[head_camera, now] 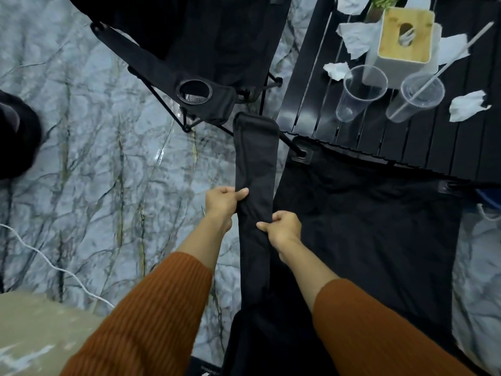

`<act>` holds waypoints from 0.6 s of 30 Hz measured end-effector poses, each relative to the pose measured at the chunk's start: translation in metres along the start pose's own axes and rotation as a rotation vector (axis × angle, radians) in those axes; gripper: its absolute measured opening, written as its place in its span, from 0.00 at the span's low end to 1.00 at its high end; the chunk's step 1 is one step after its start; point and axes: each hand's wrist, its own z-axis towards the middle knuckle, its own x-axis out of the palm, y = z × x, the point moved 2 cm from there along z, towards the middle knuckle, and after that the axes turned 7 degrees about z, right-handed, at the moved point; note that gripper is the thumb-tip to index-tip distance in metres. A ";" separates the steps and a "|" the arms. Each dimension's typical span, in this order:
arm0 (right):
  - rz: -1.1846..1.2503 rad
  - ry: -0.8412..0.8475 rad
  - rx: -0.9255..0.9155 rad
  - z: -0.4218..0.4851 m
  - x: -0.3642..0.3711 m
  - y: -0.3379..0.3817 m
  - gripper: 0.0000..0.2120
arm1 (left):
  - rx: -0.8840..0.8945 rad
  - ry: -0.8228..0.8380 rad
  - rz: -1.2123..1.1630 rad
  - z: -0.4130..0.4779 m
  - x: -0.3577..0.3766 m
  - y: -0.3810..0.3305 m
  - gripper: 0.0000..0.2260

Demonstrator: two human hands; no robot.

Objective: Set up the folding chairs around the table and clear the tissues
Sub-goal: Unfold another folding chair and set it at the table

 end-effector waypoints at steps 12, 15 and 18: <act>0.040 0.062 0.076 0.003 -0.001 -0.012 0.10 | 0.016 0.237 0.138 -0.005 -0.003 -0.001 0.08; -0.012 0.119 0.086 -0.003 -0.003 -0.010 0.09 | -0.032 0.262 0.148 -0.024 -0.020 0.022 0.07; -0.138 0.088 0.013 -0.009 0.000 -0.006 0.13 | 0.030 0.045 0.350 -0.028 -0.023 0.032 0.13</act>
